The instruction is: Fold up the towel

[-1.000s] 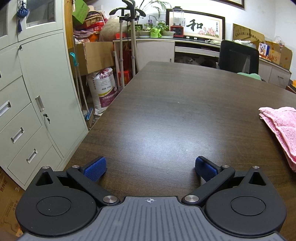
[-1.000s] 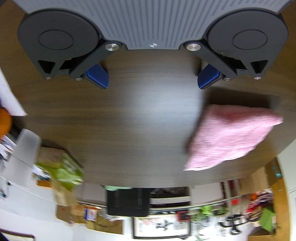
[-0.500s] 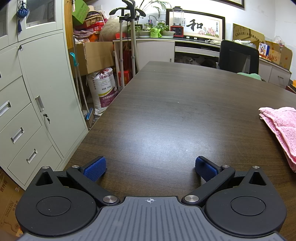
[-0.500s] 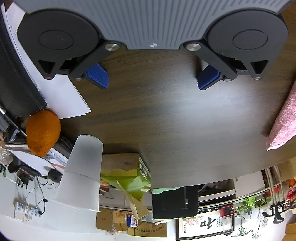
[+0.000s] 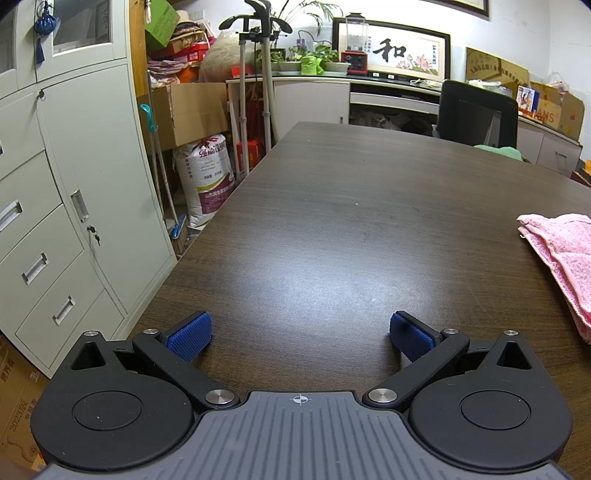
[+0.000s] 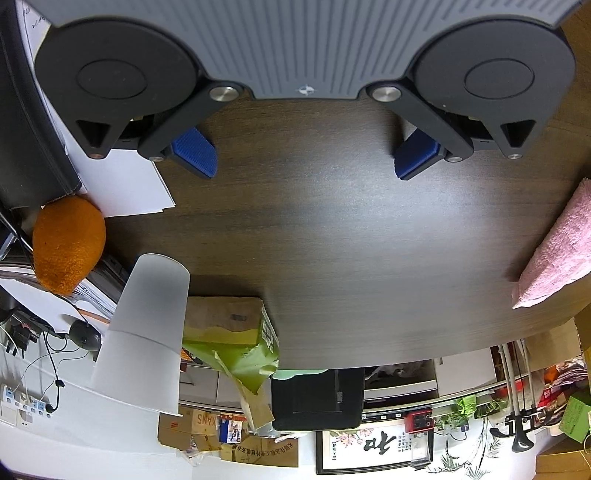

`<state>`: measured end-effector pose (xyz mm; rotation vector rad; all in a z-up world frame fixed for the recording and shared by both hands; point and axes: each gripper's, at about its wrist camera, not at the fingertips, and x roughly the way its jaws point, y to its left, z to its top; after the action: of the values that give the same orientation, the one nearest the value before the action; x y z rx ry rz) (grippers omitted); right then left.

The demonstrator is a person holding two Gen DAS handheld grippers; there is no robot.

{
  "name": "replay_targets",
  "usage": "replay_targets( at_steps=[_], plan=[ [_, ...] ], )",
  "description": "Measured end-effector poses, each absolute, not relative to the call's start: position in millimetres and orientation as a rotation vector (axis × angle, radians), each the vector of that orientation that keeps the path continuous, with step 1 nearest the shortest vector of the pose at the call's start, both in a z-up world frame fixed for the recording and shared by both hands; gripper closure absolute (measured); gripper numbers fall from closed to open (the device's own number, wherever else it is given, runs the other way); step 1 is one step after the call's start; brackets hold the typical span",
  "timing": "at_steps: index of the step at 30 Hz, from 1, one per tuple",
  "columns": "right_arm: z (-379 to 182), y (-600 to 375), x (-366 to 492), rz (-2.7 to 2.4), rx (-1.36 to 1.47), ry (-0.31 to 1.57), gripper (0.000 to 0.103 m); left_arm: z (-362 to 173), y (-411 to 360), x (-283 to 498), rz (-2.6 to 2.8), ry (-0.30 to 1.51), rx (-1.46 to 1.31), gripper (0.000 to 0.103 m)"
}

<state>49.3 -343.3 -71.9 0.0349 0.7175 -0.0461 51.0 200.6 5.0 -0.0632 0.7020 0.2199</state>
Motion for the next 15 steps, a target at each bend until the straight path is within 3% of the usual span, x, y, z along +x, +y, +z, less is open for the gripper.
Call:
replay_targets(
  at_steps=[15],
  plan=[
    [-72.1, -343.3, 49.2, -0.046, 0.036, 0.717, 0.000, 4.9, 199.1, 51.7, 0.224, 0.702, -0.063, 0.000]
  ],
)
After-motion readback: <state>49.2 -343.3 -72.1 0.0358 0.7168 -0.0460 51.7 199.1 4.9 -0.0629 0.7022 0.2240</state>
